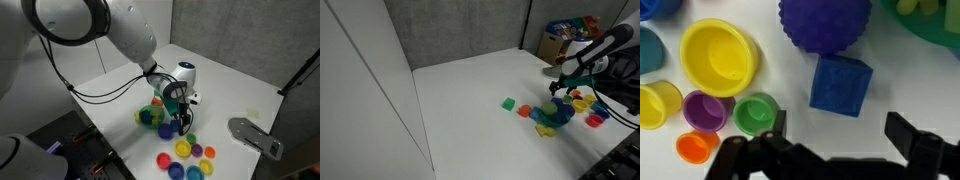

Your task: Put the blue block in the bowl

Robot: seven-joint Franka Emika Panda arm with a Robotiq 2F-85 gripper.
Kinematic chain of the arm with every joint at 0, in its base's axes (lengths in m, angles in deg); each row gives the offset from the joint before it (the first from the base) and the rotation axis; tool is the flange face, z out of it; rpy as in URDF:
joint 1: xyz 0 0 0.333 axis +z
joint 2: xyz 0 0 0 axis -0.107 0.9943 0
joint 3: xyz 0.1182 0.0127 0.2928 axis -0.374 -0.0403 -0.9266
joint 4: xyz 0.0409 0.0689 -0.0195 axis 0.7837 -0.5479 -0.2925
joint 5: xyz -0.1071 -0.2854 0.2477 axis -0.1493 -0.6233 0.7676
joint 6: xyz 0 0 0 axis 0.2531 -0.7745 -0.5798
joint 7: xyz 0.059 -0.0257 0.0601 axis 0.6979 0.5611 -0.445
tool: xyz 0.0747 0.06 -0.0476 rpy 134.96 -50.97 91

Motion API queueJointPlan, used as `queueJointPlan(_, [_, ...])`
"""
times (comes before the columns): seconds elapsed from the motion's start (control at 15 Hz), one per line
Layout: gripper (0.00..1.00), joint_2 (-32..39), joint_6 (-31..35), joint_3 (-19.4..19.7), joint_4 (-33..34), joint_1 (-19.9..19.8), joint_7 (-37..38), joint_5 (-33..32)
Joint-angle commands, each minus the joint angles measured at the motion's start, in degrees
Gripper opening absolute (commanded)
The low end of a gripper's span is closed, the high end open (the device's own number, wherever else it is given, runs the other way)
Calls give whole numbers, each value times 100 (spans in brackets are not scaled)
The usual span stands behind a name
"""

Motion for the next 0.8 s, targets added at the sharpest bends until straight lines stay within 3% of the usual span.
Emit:
queueJointPlan(0.0, [100, 316, 240, 77, 217, 56, 243, 131])
queueJointPlan(0.73, [100, 598, 793, 178, 45, 300, 634, 337])
